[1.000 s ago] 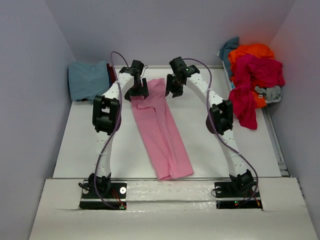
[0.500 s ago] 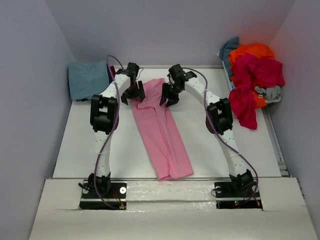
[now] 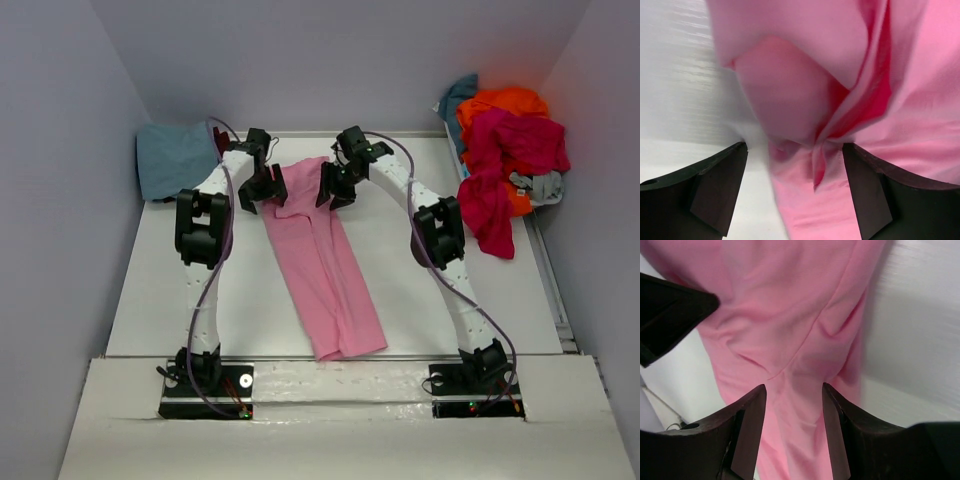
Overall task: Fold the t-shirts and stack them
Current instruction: Fold the tshirt
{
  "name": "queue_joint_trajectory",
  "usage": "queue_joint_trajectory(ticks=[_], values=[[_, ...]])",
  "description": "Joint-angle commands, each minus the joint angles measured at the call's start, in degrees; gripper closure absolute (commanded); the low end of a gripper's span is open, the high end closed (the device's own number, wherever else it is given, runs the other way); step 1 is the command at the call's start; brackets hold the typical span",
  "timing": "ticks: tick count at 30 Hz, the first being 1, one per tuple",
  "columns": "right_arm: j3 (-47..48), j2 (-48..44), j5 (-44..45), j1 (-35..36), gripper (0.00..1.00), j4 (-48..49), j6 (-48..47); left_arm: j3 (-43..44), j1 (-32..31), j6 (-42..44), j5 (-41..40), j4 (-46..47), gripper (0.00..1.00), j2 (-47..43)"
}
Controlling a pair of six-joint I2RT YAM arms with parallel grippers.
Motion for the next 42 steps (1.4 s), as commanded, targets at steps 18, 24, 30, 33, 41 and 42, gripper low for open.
queue_joint_trajectory(ticks=[18, 24, 30, 33, 41, 42], values=[[-3.9, 2.2, 5.8, -4.0, 0.39, 12.6, 6.2, -1.1, 2.0, 2.9, 5.3, -0.6, 0.10, -2.8], [-1.6, 5.0, 2.4, -4.0, 0.39, 16.7, 6.0, -1.0, 2.0, 3.0, 5.9, -0.9, 0.10, -1.9], [-0.8, 2.7, 3.6, -4.0, 0.41, 19.1, 6.6, -0.3, 2.0, 3.0, 5.5, -1.1, 0.10, -1.4], [1.9, 1.2, 4.2, -4.0, 0.41, 18.6, 5.8, 0.0, 2.0, 2.9, 6.1, -1.1, 0.10, -0.9], [2.4, 5.2, -2.5, -4.0, 0.40, 19.7, 9.0, 0.0, 2.0, 2.8, 7.1, -0.9, 0.10, -0.3], [1.8, 5.6, -4.0, -4.0, 0.40, 19.9, 9.7, -0.1, 2.0, 2.9, 6.9, -0.9, 0.10, -0.3]])
